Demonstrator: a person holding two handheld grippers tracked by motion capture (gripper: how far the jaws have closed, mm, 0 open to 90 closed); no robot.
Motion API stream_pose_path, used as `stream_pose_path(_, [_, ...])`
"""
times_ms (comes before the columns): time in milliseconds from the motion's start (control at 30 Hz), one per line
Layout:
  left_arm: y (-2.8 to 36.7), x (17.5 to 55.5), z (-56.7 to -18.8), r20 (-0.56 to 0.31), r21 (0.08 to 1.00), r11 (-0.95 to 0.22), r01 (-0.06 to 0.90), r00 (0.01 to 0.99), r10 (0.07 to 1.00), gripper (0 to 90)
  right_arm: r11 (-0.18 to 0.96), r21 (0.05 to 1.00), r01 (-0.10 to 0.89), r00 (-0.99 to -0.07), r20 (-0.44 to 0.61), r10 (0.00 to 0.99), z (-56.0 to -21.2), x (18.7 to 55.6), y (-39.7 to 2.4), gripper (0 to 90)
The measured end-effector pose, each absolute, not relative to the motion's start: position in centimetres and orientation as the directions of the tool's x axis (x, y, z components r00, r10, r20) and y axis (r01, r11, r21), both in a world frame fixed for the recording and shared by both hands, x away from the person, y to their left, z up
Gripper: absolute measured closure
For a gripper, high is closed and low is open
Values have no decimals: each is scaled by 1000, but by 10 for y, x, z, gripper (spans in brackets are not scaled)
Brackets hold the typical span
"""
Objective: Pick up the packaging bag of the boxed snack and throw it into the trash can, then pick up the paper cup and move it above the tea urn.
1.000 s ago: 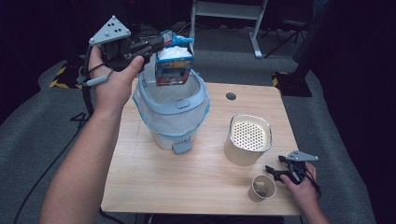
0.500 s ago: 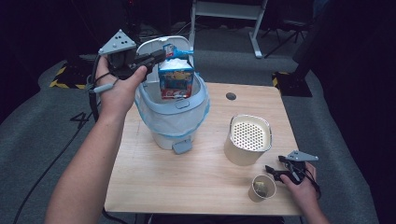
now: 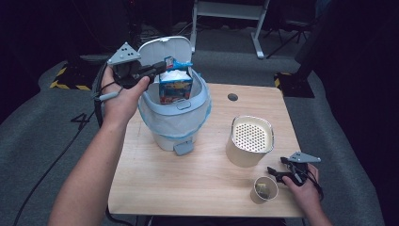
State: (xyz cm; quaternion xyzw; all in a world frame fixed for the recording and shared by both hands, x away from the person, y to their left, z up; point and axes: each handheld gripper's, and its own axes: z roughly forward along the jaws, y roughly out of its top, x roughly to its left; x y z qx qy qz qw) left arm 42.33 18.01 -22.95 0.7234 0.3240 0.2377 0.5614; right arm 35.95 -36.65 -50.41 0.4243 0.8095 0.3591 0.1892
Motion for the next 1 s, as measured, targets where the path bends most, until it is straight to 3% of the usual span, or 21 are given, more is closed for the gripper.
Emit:
stream_pose_path(67, [181, 422, -232, -29, 963, -159, 217, 673, 739, 860, 382, 742, 551, -568, -1, 823, -504, 359, -366, 204])
stream_pose_path(100, [181, 421, -233, -48, 966, -135, 219, 669, 741, 749, 382, 742, 551, -568, -2, 823, -504, 359, -366, 204])
stream_pose_path(167, [182, 420, -233, -53, 969, -122, 213, 669, 742, 615, 382, 742, 551, -568, -1, 823, -504, 359, -366, 204])
stream_pose_path(267, [184, 415, -232, -11, 973, -147, 178, 670, 742, 531, 383, 741, 551, -570, -2, 822, -504, 360, -367, 204])
stream_pose_path(633, [184, 382, -234, 54, 970, -210, 122, 733, 678, 418, 380, 726, 573, -558, 7, 830, -497, 357, -373, 255])
stream_pose_path(767, [190, 357, -247, 64, 966, -233, 113, 769, 637, 404, 314, 769, 558, -565, 75, 822, -478, 347, -387, 245])
stream_pose_path(1000, [195, 332, -284, 49, 951, -274, 145, 803, 594, 395, 382, 779, 497, -630, 22, 776, -466, 325, -394, 245])
